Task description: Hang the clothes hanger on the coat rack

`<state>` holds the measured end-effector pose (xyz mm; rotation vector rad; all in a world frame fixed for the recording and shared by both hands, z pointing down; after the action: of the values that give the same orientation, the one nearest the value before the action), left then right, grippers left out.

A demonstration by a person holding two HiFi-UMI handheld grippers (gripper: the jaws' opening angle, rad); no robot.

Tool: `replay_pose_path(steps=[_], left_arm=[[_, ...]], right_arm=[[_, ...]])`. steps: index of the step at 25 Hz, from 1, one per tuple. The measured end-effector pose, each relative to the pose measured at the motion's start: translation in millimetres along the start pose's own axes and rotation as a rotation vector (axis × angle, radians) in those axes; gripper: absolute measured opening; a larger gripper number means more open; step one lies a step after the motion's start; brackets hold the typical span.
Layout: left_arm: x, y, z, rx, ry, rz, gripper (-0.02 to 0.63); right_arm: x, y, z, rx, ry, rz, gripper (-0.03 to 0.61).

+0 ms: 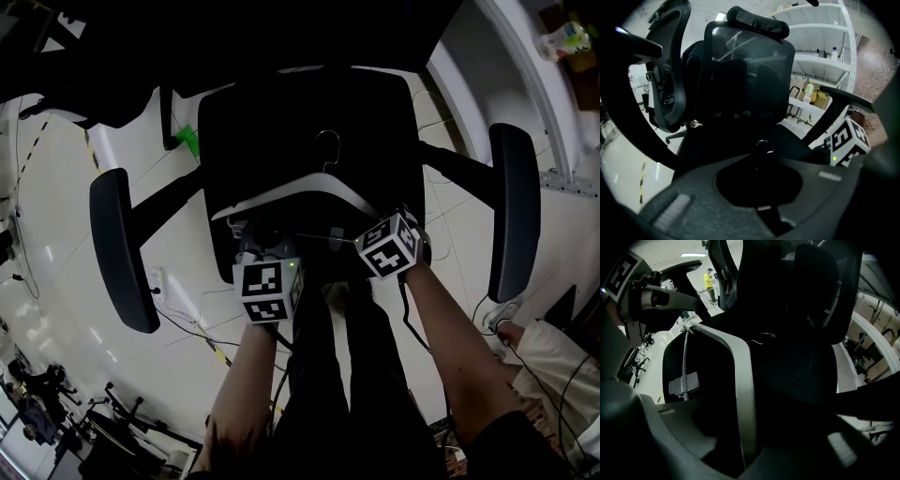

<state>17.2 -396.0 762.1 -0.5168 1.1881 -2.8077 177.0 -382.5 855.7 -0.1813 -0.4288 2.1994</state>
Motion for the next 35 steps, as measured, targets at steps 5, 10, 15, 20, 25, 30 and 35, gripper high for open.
replay_pose_path(steps=[5, 10, 15, 20, 25, 30, 35], left_arm=[[-2.6, -2.0, -0.7, 0.006, -0.007, 0.001, 0.005], [1.2, -1.4, -3.7, 0.005, 0.0, -0.008, 0.005], [6.1, -1.4, -11.4, 0.002, 0.007, -0.02, 0.005], [8.4, 8.9, -20.1, -0.025, 0.009, -0.026, 0.005], [3.3, 32.3, -36.1, -0.082, 0.008, 0.006, 0.005], [-7.9, 76.9, -71.1, -0.191, -0.009, 0.039, 0.005], [-20.5, 122.4, -107.0, -0.292, -0.021, 0.052, 0.005]], right_arm=[[4.8, 1.5, -0.9, 0.005, -0.015, -0.027, 0.12], [4.0, 5.3, -7.7, -0.014, 0.006, 0.003, 0.118], [2.7, 15.2, -26.2, -0.08, -0.025, 0.047, 0.117], [-3.3, 29.7, -46.6, -0.132, -0.101, 0.022, 0.118], [-14.7, 46.3, -81.6, -0.229, -0.17, 0.059, 0.118], [-24.7, 73.5, -133.6, -0.331, -0.242, 0.115, 0.118], [-32.3, 97.6, -183.5, -0.423, -0.271, 0.165, 0.118]])
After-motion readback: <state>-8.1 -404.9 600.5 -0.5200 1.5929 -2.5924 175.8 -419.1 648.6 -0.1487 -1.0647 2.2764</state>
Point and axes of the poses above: the fingertips, and each gripper's own axes: z forward along the fingers, x to its left, y out of its top, the point moved 3 cm from there along -z, backward along the fingers, and after that the axes turned 6 degrees about -z, right-handed, at the moved point
